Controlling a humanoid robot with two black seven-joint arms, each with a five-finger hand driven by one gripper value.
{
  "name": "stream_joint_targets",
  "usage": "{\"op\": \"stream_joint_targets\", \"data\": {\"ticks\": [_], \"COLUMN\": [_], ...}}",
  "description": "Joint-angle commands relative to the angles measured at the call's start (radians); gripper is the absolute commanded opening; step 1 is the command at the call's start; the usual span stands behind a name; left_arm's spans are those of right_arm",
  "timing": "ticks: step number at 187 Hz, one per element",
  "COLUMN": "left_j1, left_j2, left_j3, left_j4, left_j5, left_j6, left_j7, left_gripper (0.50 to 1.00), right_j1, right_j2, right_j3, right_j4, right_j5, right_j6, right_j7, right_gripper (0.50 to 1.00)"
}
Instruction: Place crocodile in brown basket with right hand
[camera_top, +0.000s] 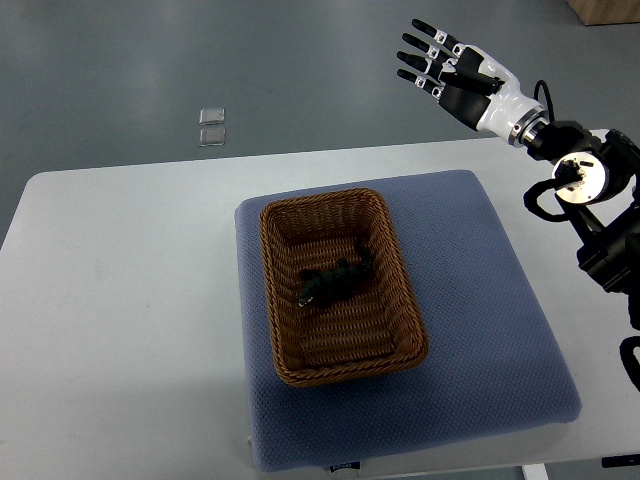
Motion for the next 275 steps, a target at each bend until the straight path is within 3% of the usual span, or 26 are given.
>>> {"op": "stream_joint_targets", "data": {"ticks": [1,22,83,213,275], "left_j1": [0.0,0.0,0.0,0.0,-0.002], "left_j2": [0.0,0.0,0.0,0.0,0.0], "left_j3": [0.0,0.0,0.0,0.0,0.001], "left_j4": [-0.003,-0.003,-0.005,-0.009,-0.009], "left_j5": [0.0,0.0,0.0,0.0,0.0], "left_j6": [0.0,0.0,0.0,0.0,0.0], "left_j7": [0.0,0.0,0.0,0.0,0.0], "left_gripper": [1.0,1.0,1.0,1.0,1.0], "right_j1": [-0.038,-0.058,-0.072,-0.081,-0.084], "right_j2": [0.037,0.059,0.118,0.117,0.103], "right_j3": [0.009,0.009,0.012,0.012,0.001], "right_j4": [-0.042,-0.095,-0.252,-0.255,-0.255], "right_j5": [0.141,0.213,0.309,0.31,0.304], "right_j6": [-0.005,-0.007,-0.002,0.018,0.087], "right_j7": [0.094,0.129,0.131,0.131,0.126], "right_gripper": [0.928,0.928,0.928,0.928,0.928]}}
